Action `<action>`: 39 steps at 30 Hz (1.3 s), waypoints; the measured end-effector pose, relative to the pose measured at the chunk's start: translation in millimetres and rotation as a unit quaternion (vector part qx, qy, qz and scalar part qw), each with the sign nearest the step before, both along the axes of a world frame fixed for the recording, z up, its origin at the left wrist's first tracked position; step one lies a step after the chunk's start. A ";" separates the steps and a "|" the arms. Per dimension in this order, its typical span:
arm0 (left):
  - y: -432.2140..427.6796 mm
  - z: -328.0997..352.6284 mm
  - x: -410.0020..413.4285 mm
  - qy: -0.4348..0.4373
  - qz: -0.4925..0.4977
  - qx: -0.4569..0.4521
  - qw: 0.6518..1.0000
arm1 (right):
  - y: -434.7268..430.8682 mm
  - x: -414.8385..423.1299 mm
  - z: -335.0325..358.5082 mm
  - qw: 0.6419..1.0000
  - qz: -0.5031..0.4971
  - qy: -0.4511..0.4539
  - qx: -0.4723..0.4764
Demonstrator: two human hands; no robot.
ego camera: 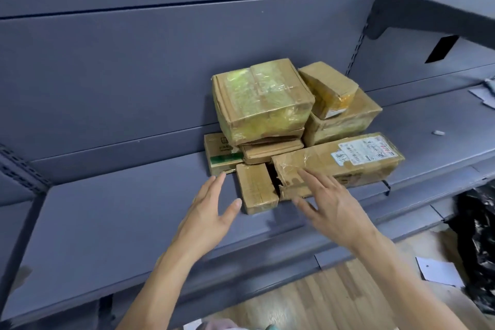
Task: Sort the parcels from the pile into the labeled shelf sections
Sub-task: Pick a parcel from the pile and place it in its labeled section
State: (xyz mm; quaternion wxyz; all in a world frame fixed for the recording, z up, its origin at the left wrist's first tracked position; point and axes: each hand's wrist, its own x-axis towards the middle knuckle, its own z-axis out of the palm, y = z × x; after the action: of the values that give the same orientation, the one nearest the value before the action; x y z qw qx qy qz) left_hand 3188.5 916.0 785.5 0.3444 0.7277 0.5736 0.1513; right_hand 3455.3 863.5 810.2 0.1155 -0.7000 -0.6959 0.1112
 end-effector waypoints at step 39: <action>138.6 65.9 26.5 -0.213 0.082 -0.084 0.970 | 147.6 -3.6 70.6 0.965 -0.128 0.176 0.147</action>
State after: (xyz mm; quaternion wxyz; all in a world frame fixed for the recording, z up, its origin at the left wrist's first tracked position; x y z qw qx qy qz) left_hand 3215.0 1054.6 851.4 0.5047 0.5978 0.5552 0.2820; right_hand 3451.7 1011.1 880.8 0.3511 -0.7280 -0.5778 0.1134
